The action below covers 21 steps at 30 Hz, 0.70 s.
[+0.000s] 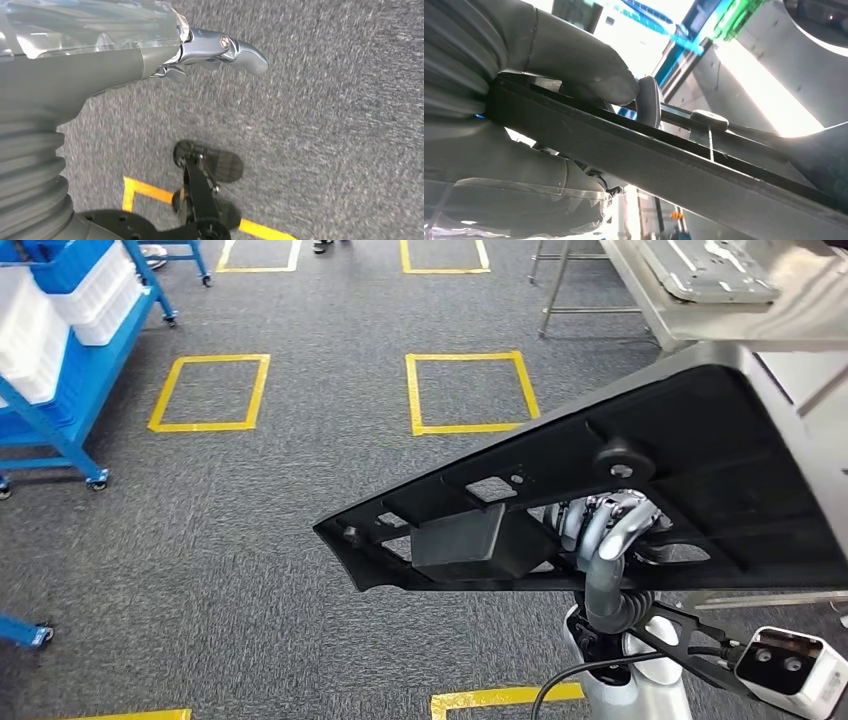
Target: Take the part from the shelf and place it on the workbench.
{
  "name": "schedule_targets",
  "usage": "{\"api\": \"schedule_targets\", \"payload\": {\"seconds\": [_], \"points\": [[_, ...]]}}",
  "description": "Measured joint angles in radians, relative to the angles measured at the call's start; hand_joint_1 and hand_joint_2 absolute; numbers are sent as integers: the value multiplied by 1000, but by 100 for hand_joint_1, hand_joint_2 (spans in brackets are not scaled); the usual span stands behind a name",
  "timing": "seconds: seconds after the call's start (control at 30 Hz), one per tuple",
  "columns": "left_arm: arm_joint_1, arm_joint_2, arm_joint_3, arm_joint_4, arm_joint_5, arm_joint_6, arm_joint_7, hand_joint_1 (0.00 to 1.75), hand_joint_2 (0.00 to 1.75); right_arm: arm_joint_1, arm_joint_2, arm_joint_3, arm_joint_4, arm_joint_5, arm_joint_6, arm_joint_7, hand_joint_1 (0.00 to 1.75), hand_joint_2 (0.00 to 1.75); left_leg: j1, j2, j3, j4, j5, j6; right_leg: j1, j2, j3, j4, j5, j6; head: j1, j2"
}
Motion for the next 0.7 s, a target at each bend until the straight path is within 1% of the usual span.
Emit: {"api": "schedule_targets", "payload": {"seconds": [0.03, 0.07, 0.1, 0.13, 0.17, 0.2, 0.23, 0.27, 0.3, 0.33, 0.37, 0.4, 0.43, 0.47, 0.5, 0.53, 0.57, 0.6, 0.63, 0.67, 0.7], "points": [[1, 0, 0, 0, 2, 1, 1, 0, 175, 0, 4, 0, 6, -3, 4, 0, 175, 175, -2, 13, 0, 0, -1, 1, -2, -6, -22, 48, -14, 2, 0, 0], [1, 0, 0, 0, 3, 2, 2, 0, 175, 0, 7, -1, 11, -4, 11, 0, 175, 175, -3, 26, 0, 0, -2, 1, -4, -10, -28, 61, -10, 3, 0, 0], [1, -1, 0, 0, 3, 2, 2, 0, 175, 0, 11, -2, 15, -5, 19, 0, 175, 175, -3, 37, 0, 1, -3, -1, -5, -14, -12, 33, 12, 3, 0, 0], [0, -2, 0, 0, 4, 2, 1, 0, 175, 0, 17, -4, 17, -4, 27, 0, 175, 175, -4, 47, 2, 1, -5, -2, -4, -25, 22, -28, 45, 2, 0, 0], [0, -3, 1, 0, 4, 2, 1, 0, 175, 0, 22, -6, 16, -1, 33, 0, 175, 175, -5, 56, 5, 1, -7, -6, -2, -50, 62, -101, 71, -1, 0, 0], [-1, -4, 1, 0, 4, 1, 0, 0, 175, 0, 28, -7, 13, 3, 37, 0, 175, 175, -7, 64, 7, 2, -10, -10, 3, -71, 94, -163, 89, -7, 0, 0], [-1, -5, 1, 0, 4, 1, 0, 0, 175, 0, 33, -8, 9, 7, 39, 0, 175, 175, -10, 72, 9, 3, -13, -15, 8, -87, 114, -202, 96, -13, 0, 0], [0, -6, 1, 0, 3, 1, -1, 0, 175, 0, 36, -8, 5, 10, 40, 0, 175, 175, -12, 80, 10, 4, -16, -20, 12, -93, 120, -218, 95, -18, 0, 0], [-1, -7, 1, 0, 3, 1, -1, 0, 175, 0, 39, -8, 2, 12, 41, -1, 175, 175, -13, 90, 12, 4, -18, -25, 15, -82, 118, -219, 95, -24, 0, 0], [-2, -8, 1, 0, 3, 1, -1, 0, 175, 0, 41, -9, -1, 12, 41, -1, 175, 175, -12, 98, 14, 4, -21, -31, 14, -69, 119, -222, 97, -30, 0, 0], [-3, -8, 1, 0, 3, 1, -1, 0, 175, 0, 43, -10, -4, 14, 40, -1, 175, 175, -10, 92, 14, 10, -29, -36, 12, -58, 120, -225, 99, -35, 0, 0], [-3, -9, 1, 0, 3, 1, -1, 0, 175, 0, 46, -11, -8, 15, 39, -1, 175, 175, -8, 75, 8, 32, -45, -41, 9, -47, 123, -229, 102, -41, 0, 0], [-3, -10, 1, 0, 3, 1, 1, 0, 175, 0, 49, -12, -11, 18, 37, -1, 175, 175, -5, 50, -11, 75, -72, -45, 7, -37, 125, -232, 104, -47, 0, 0], [-2, -10, 1, 0, 2, 2, 3, 0, 175, 0, 52, -12, -14, 22, 33, -1, 175, 175, -4, 24, -39, 139, -104, -47, 7, -26, 125, -232, 104, -50, 0, 0], [1, -11, 2, 0, 3, 4, 6, 0, 175, 1, 55, -12, -16, 27, 28, -1, 175, 175, -3, 10, -74, 211, -136, -49, 7, -13, 124, -232, 104, -53, 0, 0], [4, -11, 2, 0, 4, 8, 9, 0, 175, 3, 56, -12, -17, 33, 23, -1, 175, 175, -3, 4, -105, 272, -155, -50, 8, 1, 124, -231, 104, -54, 0, 0], [6, -11, 4, 0, 7, 13, 9, 0, 175, 6, 56, -13, -19, 38, 17, -1, 175, 175, -3, 1, -123, 300, -155, -50, 8, 15, 124, -230, 104, -54, 0, 0], [7, -11, 6, 0, 11, 20, 8, 0, 175, 9, 56, -13, -22, 42, 10, -1, 175, 175, -3, 0, -122, 289, -134, -49, 8, 29, 125, -228, 103, -54, 0, 0], [6, -11, 8, 0, 15, 26, 4, 0, 175, 12, 56, -15, -26, 45, 4, -1, 175, 175, -2, -5, -103, 239, -97, -48, 8, 42, 125, -225, 102, -52, 0, 0], [6, -10, 10, 0, 18, 30, -1, 0, 175, 13, 56, -18, -32, 49, -4, -1, 175, 175, -1, -21, -74, 168, -57, -45, 7, 55, 125, -222, 101, -50, 0, 0], [6, -9, 11, 0, 18, 32, -5, 0, 175, 14, 56, -22, -37, 51, -12, -1, 175, 175, 1, -44, -46, 101, -30, -42, 7, 66, 122, -217, 99, -46, 0, 0]]}}
